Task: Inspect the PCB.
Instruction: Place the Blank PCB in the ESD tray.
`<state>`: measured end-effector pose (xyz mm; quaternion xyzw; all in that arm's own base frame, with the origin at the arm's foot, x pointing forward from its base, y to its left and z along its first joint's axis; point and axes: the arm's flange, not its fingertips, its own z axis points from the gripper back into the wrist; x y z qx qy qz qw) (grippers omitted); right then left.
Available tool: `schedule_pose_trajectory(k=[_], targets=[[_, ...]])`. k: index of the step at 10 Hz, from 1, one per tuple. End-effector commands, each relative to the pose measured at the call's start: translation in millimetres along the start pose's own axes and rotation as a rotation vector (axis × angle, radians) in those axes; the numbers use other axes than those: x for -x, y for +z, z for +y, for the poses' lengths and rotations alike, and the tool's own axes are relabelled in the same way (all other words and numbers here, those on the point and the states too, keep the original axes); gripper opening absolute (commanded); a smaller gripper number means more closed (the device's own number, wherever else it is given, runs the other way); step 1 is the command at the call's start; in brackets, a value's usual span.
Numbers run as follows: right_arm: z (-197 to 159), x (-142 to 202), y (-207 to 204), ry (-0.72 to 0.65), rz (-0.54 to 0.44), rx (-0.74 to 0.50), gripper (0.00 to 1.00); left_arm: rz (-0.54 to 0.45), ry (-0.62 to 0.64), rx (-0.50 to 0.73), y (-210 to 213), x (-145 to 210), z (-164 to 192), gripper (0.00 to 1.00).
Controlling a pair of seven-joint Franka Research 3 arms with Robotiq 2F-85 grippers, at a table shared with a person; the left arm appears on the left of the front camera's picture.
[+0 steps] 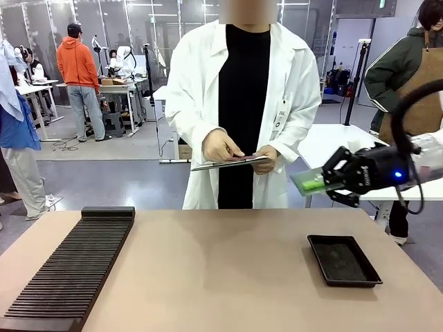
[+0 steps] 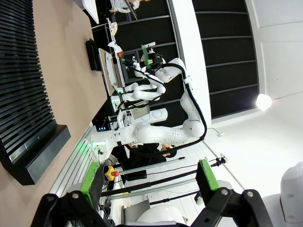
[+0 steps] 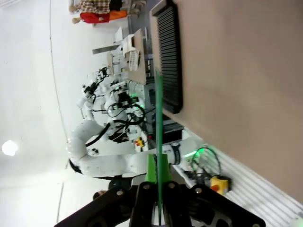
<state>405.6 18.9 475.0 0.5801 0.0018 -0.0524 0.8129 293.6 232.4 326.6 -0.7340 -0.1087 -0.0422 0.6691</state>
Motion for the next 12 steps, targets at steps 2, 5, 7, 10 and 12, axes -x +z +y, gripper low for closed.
schedule_pose_trajectory(k=[2,5,7,10,12], targets=[[-53,-23,23,0.073,-0.035,0.025,0.03,0.001,0.011,-0.010,3,-3,-4,1.00],[-110,-57,31,0.116,-0.006,0.098,0.03,0.001,0.011,-0.010,3,-3,-4,1.00],[-136,-76,31,0.113,0.002,0.128,0.03,0.001,0.011,-0.010,3,-3,-4,1.00],[-164,-98,24,0.082,-0.012,0.190,0.03,0.001,0.011,-0.010,3,-3,-4,1.00],[-174,-108,13,0.056,-0.015,0.279,0.03,0.001,0.011,-0.010,3,-3,-4,1.00]])
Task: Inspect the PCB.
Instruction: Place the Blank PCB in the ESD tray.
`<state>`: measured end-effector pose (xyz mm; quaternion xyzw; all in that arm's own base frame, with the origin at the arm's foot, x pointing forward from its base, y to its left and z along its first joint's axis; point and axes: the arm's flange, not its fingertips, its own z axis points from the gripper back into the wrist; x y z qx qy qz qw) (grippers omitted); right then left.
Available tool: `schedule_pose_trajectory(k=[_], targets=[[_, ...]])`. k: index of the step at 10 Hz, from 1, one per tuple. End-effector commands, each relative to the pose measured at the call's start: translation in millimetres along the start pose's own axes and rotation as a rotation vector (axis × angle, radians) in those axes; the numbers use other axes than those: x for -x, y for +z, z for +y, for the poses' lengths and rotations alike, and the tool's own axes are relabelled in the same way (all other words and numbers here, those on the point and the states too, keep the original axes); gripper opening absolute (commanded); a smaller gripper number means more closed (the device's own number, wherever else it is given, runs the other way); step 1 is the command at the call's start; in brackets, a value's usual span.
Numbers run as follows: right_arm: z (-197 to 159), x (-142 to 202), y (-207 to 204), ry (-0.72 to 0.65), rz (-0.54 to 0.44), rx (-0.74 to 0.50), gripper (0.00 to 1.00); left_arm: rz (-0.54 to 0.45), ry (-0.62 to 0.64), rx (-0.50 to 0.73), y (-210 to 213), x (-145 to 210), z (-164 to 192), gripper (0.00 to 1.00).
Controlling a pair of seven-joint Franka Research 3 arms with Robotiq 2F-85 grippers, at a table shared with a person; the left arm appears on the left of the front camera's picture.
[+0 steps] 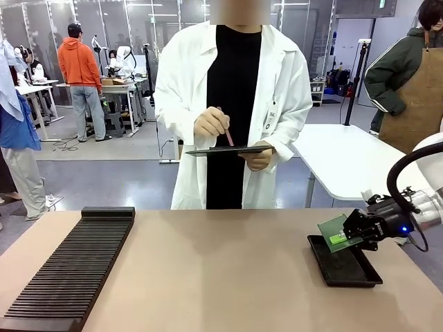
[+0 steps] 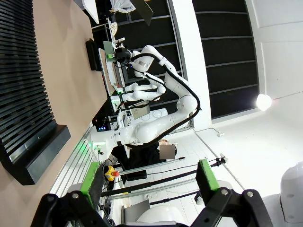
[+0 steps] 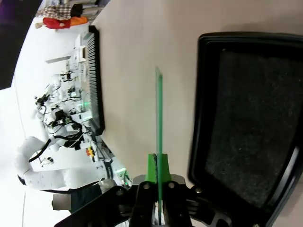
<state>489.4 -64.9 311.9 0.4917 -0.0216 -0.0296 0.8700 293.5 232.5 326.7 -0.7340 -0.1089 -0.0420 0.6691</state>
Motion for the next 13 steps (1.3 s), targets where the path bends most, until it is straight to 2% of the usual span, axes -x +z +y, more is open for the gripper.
schedule_pose_trajectory(k=[1,8,9,13], targets=[[-6,-10,-14,-0.029,0.005,0.088,0.03,0.002,0.011,-0.010,2,-3,-4,1.00],[-10,2,-26,-0.021,-0.028,0.172,0.03,0.002,0.011,-0.010,2,-3,-4,1.00],[-9,3,-26,-0.024,-0.031,0.186,0.13,0.002,0.011,-0.010,2,-3,-4,1.00],[4,6,-22,-0.011,-0.060,0.241,0.78,0.002,0.011,-0.010,2,-3,-4,1.00]])
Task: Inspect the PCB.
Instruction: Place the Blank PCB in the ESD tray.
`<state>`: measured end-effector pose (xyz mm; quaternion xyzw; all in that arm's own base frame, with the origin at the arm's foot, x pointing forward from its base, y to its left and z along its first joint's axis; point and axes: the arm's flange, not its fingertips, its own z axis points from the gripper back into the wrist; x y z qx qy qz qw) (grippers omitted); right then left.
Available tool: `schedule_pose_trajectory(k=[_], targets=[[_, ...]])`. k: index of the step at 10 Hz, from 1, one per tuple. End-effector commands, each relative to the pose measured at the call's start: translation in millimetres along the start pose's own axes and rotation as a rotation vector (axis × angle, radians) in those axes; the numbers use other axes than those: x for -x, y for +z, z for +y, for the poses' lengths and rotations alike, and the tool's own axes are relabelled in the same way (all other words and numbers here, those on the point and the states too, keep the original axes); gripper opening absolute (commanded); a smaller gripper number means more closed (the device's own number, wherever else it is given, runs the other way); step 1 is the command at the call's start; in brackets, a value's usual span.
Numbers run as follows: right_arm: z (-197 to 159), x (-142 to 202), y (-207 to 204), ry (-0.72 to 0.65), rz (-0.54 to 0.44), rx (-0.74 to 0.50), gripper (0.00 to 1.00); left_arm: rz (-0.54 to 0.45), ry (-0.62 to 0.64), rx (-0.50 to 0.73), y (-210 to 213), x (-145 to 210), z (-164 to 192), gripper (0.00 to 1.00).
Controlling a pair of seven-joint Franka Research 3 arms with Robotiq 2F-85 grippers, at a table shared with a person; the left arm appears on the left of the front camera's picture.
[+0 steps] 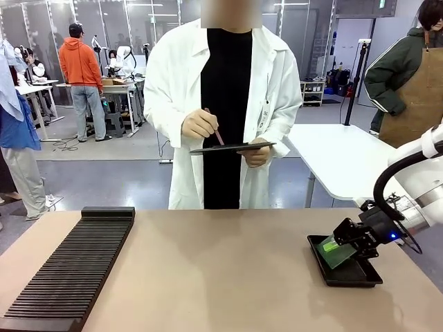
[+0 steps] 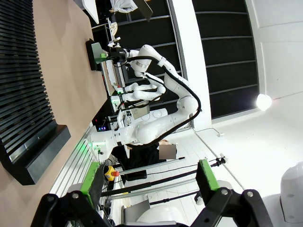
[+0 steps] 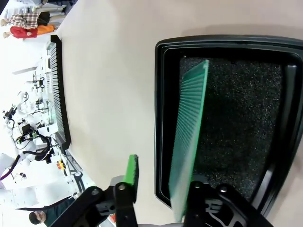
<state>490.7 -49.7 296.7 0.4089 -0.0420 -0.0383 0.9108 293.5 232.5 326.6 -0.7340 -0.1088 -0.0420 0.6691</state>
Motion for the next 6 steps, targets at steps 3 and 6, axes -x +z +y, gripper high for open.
schedule_pose_trajectory(k=[3,6], targets=[[22,12,6,-0.010,-0.032,0.103,1.00,0.002,0.011,-0.010,2,-3,-4,1.00],[30,16,14,-0.022,-0.068,0.132,1.00,0.002,0.011,-0.010,2,-3,-4,1.00]])
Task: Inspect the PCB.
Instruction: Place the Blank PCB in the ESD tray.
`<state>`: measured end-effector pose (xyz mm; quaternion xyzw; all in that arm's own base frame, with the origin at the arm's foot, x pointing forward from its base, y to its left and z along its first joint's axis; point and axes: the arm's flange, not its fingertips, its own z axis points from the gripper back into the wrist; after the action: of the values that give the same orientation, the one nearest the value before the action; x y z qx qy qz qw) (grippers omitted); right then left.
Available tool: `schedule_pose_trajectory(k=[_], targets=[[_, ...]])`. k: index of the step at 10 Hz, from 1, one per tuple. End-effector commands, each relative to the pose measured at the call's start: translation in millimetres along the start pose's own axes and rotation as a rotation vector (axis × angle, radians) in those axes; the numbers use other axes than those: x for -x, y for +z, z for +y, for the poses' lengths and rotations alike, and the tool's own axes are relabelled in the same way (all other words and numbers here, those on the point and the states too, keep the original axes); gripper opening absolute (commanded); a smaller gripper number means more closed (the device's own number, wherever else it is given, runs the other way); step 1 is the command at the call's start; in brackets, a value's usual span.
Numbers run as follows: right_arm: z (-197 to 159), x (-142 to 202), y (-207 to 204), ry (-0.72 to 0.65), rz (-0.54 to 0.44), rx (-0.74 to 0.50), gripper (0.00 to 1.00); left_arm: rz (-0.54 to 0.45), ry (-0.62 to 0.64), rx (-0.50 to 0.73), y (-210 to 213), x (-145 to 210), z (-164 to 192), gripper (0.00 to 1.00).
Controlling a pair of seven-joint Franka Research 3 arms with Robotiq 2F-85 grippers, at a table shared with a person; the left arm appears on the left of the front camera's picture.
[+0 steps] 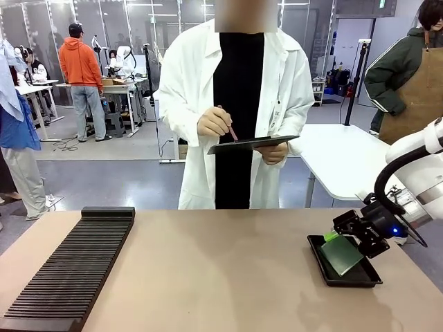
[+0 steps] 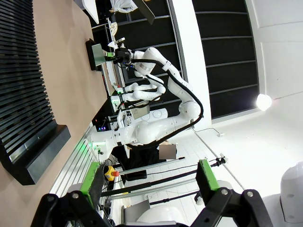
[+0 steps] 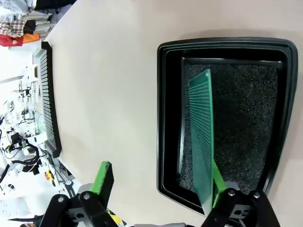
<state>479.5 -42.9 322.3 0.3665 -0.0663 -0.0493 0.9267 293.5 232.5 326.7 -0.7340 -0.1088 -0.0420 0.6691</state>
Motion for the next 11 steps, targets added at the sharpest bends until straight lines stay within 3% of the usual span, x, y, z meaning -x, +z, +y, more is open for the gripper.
schedule_pose_trajectory(k=[1,3,5,11], targets=[[10,8,4,-0.036,-0.054,0.068,1.00,0.001,0.011,-0.010,2,-3,-4,1.00],[26,16,4,-0.051,-0.181,0.176,1.00,0.001,0.011,-0.010,2,-3,-4,1.00],[37,19,17,-0.067,-0.230,0.239,1.00,0.001,0.011,-0.010,2,-3,-4,1.00],[45,21,36,-0.049,-0.277,0.244,1.00,0.001,0.011,-0.010,2,-3,-4,1.00]])
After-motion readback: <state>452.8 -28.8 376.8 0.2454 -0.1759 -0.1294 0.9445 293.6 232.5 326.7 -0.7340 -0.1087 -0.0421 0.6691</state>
